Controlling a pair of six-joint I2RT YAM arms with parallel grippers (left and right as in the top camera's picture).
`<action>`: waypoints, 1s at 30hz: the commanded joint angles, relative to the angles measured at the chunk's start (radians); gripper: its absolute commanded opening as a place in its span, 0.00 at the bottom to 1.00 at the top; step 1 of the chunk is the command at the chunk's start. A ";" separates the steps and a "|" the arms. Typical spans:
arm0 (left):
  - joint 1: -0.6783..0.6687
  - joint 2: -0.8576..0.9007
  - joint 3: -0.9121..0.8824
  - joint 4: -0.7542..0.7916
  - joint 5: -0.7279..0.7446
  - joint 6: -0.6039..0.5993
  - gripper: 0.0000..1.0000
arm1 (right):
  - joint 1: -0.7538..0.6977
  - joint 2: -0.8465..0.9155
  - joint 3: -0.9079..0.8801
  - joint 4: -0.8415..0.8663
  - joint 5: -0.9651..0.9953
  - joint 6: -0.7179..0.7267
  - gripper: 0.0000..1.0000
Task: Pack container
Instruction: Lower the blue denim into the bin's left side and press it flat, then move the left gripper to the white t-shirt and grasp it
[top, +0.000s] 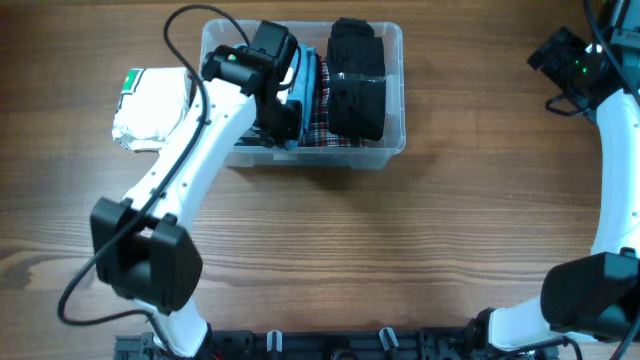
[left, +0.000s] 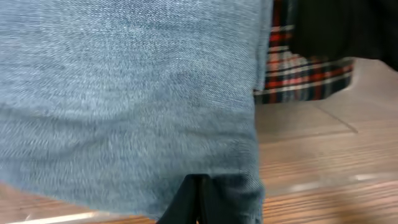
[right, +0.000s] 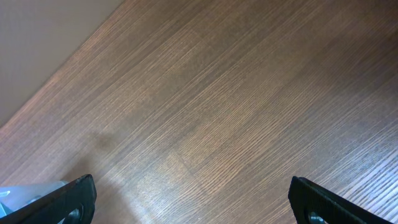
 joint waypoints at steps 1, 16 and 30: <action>0.006 0.067 0.008 0.000 0.016 0.011 0.04 | 0.002 0.011 -0.010 0.000 -0.005 0.013 1.00; 0.034 0.117 0.101 0.047 0.016 0.008 0.04 | 0.002 0.011 -0.010 0.000 -0.005 0.013 1.00; 0.470 -0.021 0.247 -0.043 -0.098 0.070 0.89 | 0.002 0.011 -0.010 0.000 -0.005 0.013 1.00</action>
